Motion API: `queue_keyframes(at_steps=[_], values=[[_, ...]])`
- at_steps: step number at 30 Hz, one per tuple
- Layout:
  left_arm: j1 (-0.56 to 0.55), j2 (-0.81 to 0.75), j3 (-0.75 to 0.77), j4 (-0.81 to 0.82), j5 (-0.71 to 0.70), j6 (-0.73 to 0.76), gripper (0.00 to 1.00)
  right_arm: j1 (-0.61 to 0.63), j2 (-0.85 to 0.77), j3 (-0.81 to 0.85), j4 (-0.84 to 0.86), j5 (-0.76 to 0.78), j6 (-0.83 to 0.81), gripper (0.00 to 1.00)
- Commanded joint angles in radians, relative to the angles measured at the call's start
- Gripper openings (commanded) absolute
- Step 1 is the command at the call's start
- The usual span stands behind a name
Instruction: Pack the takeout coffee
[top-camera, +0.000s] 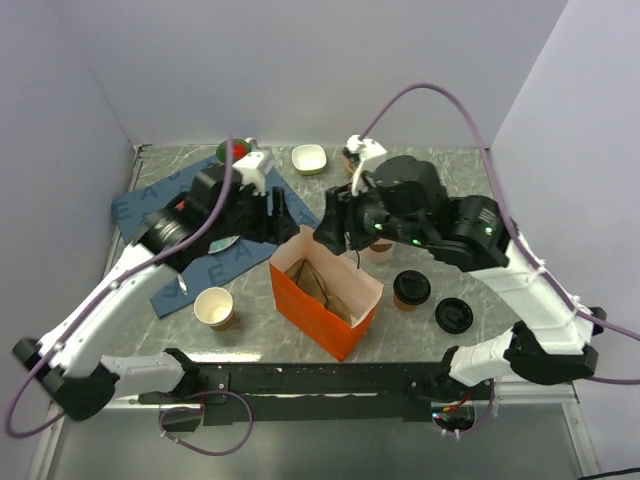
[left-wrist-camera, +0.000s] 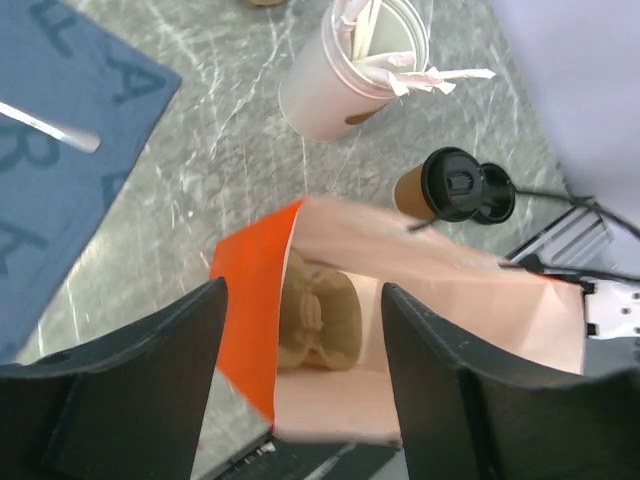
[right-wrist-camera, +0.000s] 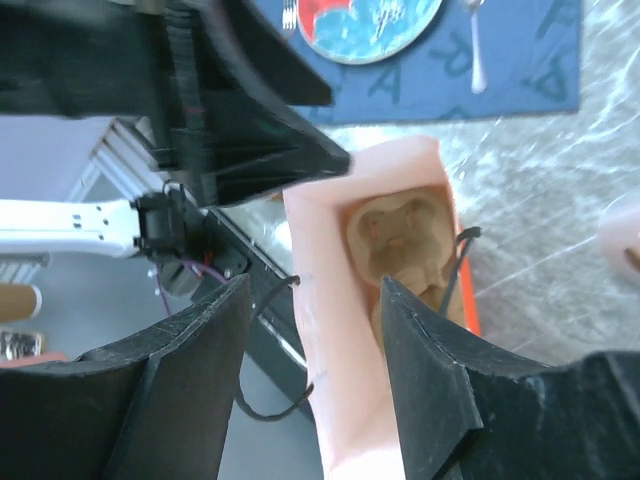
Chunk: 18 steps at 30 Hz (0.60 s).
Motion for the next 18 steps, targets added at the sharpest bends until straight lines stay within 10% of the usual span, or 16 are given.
queue_keyframes(at_steps=[1, 5, 11, 18], values=[[-0.001, 0.121, 0.062, 0.003, 0.072, 0.113, 0.65, -0.019, -0.087, -0.038, 0.055, 0.042, -0.046, 0.62], [-0.001, 0.215, 0.096, -0.018, 0.058, 0.132, 0.58, -0.025, -0.131, -0.06, 0.031, 0.124, -0.034, 0.62], [-0.001, 0.261, 0.18, -0.061, 0.003, 0.117, 0.11, -0.042, -0.196, -0.126, 0.034, 0.206, -0.036, 0.63], [-0.001, 0.178, 0.164, -0.101, -0.132, -0.08, 0.15, -0.077, -0.225, -0.215, -0.07, 0.171, 0.076, 0.65]])
